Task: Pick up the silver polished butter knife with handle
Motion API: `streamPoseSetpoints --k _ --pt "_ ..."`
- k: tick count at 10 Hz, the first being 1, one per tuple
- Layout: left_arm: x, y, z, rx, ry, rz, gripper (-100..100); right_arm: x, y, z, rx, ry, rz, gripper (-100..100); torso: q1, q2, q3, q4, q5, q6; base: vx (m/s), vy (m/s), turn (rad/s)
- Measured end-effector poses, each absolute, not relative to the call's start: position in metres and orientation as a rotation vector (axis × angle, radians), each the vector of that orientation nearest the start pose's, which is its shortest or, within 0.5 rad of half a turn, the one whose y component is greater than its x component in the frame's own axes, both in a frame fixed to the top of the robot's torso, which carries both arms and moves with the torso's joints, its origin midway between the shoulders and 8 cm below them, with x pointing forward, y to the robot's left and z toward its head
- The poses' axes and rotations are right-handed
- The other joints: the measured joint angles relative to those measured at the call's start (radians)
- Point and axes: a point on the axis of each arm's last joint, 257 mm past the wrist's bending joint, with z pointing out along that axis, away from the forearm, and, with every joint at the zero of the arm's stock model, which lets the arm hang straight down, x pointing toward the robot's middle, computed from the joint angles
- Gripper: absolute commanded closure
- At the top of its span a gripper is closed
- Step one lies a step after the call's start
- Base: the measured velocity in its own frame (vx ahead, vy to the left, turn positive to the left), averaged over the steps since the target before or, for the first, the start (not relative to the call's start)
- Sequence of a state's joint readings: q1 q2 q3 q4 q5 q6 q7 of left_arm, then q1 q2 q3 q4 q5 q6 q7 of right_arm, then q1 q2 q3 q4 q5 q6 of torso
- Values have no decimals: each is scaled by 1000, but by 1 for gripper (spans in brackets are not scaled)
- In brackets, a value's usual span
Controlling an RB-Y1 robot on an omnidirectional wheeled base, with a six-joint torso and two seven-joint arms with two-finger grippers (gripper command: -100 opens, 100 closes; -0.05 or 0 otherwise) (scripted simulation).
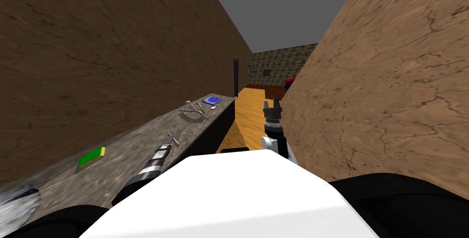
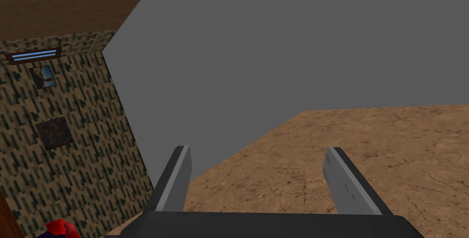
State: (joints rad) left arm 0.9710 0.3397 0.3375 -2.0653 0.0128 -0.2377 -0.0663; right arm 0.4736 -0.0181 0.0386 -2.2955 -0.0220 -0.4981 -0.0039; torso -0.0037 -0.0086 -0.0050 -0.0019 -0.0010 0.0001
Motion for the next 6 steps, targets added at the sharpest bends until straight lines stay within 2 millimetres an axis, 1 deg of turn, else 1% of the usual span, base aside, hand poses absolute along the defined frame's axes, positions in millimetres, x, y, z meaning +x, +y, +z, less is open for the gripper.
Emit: streamPoseSetpoints --k 2,3,4,5,6 --pt "212 509 -228 -1006 1435 -363 -100 344 -264 39 635 587 1378 0 1 4 2 1 0 0 77 -27 -76" --pt "206 514 -234 -1017 1449 -338 -100 344 -264 39 635 587 1378 0 2 4 3 1 0 0 73 -26 -101" --pt "195 527 -246 -1037 1474 -296 -100 344 -264 39 635 587 1378 0 2 5 3 1 1 0 126 -34 -184" --pt "174 541 -256 -1064 1506 -237 -100 344 -264 39 635 587 1378 0 1 2 1 1 0 0 165 -29 -180" --pt "154 552 -265 -1092 1540 -175 -100 344 -264 39 635 587 1378 0 1 0 0 0 0 0 112 2 -34"
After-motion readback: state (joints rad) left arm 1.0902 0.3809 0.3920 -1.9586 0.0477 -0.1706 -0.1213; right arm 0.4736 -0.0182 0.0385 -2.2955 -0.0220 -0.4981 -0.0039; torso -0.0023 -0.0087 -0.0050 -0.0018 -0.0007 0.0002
